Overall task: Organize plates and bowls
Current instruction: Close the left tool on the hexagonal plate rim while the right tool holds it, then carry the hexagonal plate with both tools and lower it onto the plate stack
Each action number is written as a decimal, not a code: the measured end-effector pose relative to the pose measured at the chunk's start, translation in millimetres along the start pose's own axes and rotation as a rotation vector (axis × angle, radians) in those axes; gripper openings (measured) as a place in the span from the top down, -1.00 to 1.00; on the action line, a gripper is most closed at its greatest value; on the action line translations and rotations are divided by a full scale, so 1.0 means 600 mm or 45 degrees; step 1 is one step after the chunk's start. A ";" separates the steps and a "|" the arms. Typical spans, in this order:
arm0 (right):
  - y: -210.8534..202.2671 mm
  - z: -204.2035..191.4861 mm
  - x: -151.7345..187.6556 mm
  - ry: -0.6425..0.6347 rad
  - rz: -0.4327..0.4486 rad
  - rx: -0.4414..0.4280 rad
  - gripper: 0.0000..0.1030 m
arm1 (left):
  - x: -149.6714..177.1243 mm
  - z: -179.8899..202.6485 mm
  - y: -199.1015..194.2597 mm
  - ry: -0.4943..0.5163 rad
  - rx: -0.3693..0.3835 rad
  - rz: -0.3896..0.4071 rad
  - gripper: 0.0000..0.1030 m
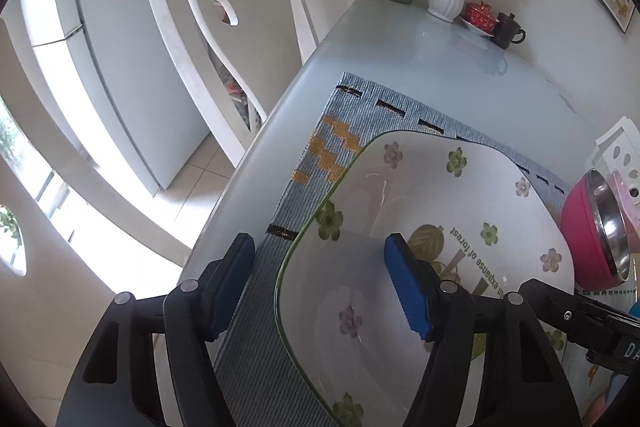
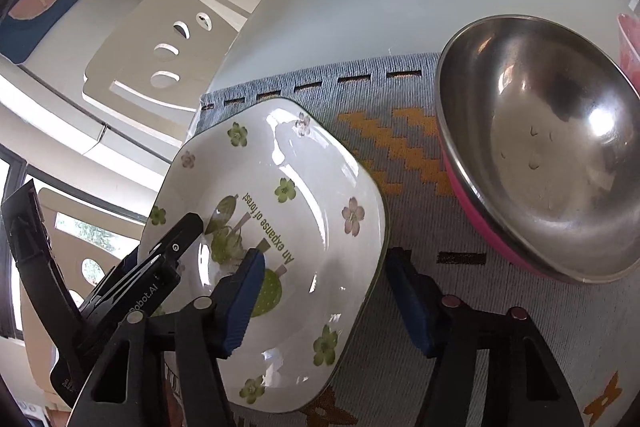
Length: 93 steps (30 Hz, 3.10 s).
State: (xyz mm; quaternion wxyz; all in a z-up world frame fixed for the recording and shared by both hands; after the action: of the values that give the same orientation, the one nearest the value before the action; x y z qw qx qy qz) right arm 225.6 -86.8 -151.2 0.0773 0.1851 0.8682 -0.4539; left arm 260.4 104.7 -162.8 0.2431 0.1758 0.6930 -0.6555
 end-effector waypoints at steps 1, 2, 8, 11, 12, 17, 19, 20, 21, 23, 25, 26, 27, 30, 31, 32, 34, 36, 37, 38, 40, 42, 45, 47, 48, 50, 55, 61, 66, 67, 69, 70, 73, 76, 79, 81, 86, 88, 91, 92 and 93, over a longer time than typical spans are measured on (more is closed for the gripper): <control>0.000 0.000 0.000 0.000 0.000 0.000 -0.12 | -0.001 0.000 0.000 0.000 0.001 -0.004 -0.25; -0.002 0.002 0.000 0.008 0.001 -0.003 -0.08 | -0.001 -0.001 0.000 0.001 0.004 -0.009 -0.23; -0.004 0.008 0.000 0.047 0.004 -0.017 0.00 | -0.003 -0.009 -0.002 -0.015 0.045 -0.031 -0.02; 0.007 0.001 0.007 0.109 -0.079 -0.166 0.21 | -0.004 -0.004 -0.004 0.011 0.058 -0.038 0.13; 0.005 0.001 0.008 0.148 -0.051 -0.199 0.21 | -0.003 0.001 -0.004 0.038 0.073 -0.041 0.15; 0.003 0.003 0.013 0.125 -0.067 -0.193 0.54 | 0.002 0.006 -0.010 0.087 0.103 -0.014 0.28; 0.002 0.008 0.015 0.125 -0.079 -0.186 0.69 | 0.000 -0.007 -0.009 0.020 0.141 -0.025 0.37; 0.003 0.010 0.017 0.121 -0.092 -0.188 0.73 | -0.002 -0.014 -0.009 -0.018 0.165 -0.038 0.42; 0.004 0.009 0.018 0.118 -0.103 -0.196 0.74 | -0.004 -0.018 -0.009 -0.036 0.178 -0.046 0.44; 0.007 0.009 0.019 0.121 -0.104 -0.201 0.74 | -0.005 -0.020 -0.011 -0.027 0.171 -0.037 0.45; 0.008 0.001 0.022 0.086 -0.111 -0.184 0.73 | -0.004 -0.020 -0.015 -0.006 0.153 -0.025 0.45; 0.007 -0.002 0.022 0.074 -0.111 -0.181 0.73 | -0.004 -0.022 -0.016 0.001 0.146 -0.022 0.45; 0.008 -0.005 0.022 0.068 -0.113 -0.189 0.73 | -0.005 -0.024 -0.017 -0.001 0.145 -0.018 0.45; 0.007 -0.010 0.024 0.065 -0.110 -0.209 0.73 | -0.006 -0.031 -0.022 -0.017 0.160 -0.016 0.45; 0.007 -0.011 0.025 0.063 -0.111 -0.213 0.73 | -0.006 -0.033 -0.024 -0.013 0.155 -0.014 0.45; 0.006 -0.012 0.026 0.062 -0.112 -0.216 0.73 | -0.005 -0.034 -0.026 -0.006 0.150 -0.011 0.45; 0.003 -0.016 0.029 0.056 -0.110 -0.220 0.73 | -0.004 -0.035 -0.031 0.005 0.145 -0.003 0.45; -0.001 -0.019 0.030 0.052 -0.105 -0.225 0.73 | -0.005 -0.036 -0.037 -0.004 0.165 0.002 0.45; -0.003 -0.020 0.030 0.050 -0.104 -0.223 0.73 | -0.005 -0.037 -0.041 -0.008 0.172 0.004 0.45; -0.008 -0.022 0.031 0.049 -0.095 -0.232 0.73 | -0.005 -0.037 -0.045 -0.007 0.172 0.010 0.45; -0.011 -0.023 0.033 0.048 -0.094 -0.234 0.73 | -0.006 -0.034 -0.051 0.005 0.170 0.016 0.45; -0.020 -0.026 0.039 0.046 -0.093 -0.235 0.73 | -0.005 -0.032 -0.060 0.015 0.171 0.021 0.45; -0.036 -0.028 0.048 0.039 -0.080 -0.246 0.73 | -0.003 -0.026 -0.078 0.022 0.173 0.038 0.45; -0.047 -0.027 0.052 0.039 -0.072 -0.253 0.73 | 0.003 -0.021 -0.094 0.028 0.169 0.053 0.45; -0.056 -0.027 0.056 0.036 -0.064 -0.256 0.73 | 0.006 -0.019 -0.101 0.034 0.165 0.060 0.45; -0.069 -0.027 0.062 0.035 -0.054 -0.261 0.73 | 0.014 -0.014 -0.119 0.050 0.150 0.072 0.45; -0.110 -0.026 0.089 0.009 -0.030 -0.289 0.73 | 0.043 -0.004 -0.170 0.032 0.145 0.103 0.45; -0.175 -0.008 0.131 0.000 0.006 -0.287 0.73 | 0.086 0.030 -0.234 -0.009 0.178 0.105 0.45; -0.232 0.016 0.157 0.005 0.047 -0.272 0.73 | 0.115 0.077 -0.280 0.037 0.196 0.118 0.45; -0.241 0.022 0.161 0.007 0.055 -0.269 0.73 | 0.120 0.084 -0.287 0.044 0.197 0.119 0.45; -0.260 0.033 0.170 0.013 0.069 -0.261 0.73 | 0.132 0.101 -0.301 0.064 0.197 0.122 0.45; -0.266 0.037 0.173 0.013 0.071 -0.257 0.73 | 0.137 0.107 -0.307 0.073 0.198 0.124 0.45; -0.291 0.051 0.185 0.006 0.080 -0.251 0.73 | 0.154 0.124 -0.325 0.082 0.212 0.128 0.45; -0.311 0.063 0.197 0.001 0.087 -0.240 0.73 | 0.169 0.134 -0.338 0.044 0.249 0.106 0.45; -0.325 0.075 0.206 0.007 0.089 -0.237 0.73 | 0.183 0.140 -0.350 -0.002 0.305 0.087 0.45; -0.336 0.082 0.214 0.005 0.089 -0.243 0.73 | 0.191 0.148 -0.357 0.016 0.291 0.090 0.45; -0.349 0.091 0.231 -0.022 0.069 -0.244 0.73 | 0.213 0.151 -0.371 0.027 0.289 0.071 0.45; -0.352 0.094 0.237 -0.025 0.063 -0.245 0.73 | 0.221 0.151 -0.373 0.031 0.292 0.059 0.45; -0.355 0.099 0.253 -0.031 0.053 -0.236 0.73 | 0.236 0.149 -0.375 0.021 0.311 0.034 0.45; -0.355 0.099 0.253 -0.031 0.053 -0.236 0.73 | 0.243 0.150 -0.376 0.024 0.311 0.029 0.45; -0.355 0.101 0.258 -0.035 0.046 -0.233 0.73 | 0.249 0.151 -0.377 0.035 0.305 0.024 0.45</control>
State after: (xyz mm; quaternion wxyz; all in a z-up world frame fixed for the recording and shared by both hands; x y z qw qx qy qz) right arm -2.1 -207.9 -71.2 0.1141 0.1868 0.9014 -0.3735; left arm 20.3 -14.2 -63.6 0.2168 0.2190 0.6113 -0.7289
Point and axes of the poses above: each gripper's, at about its wrist camera, not at the fingertips, and y roughly the way its jaws point, z to its right, x to its underside, the point moved 6 cm from there along y, roughly the way its jaws point, and after that the axes turned 11 degrees about -x, right-handed, at the moved point
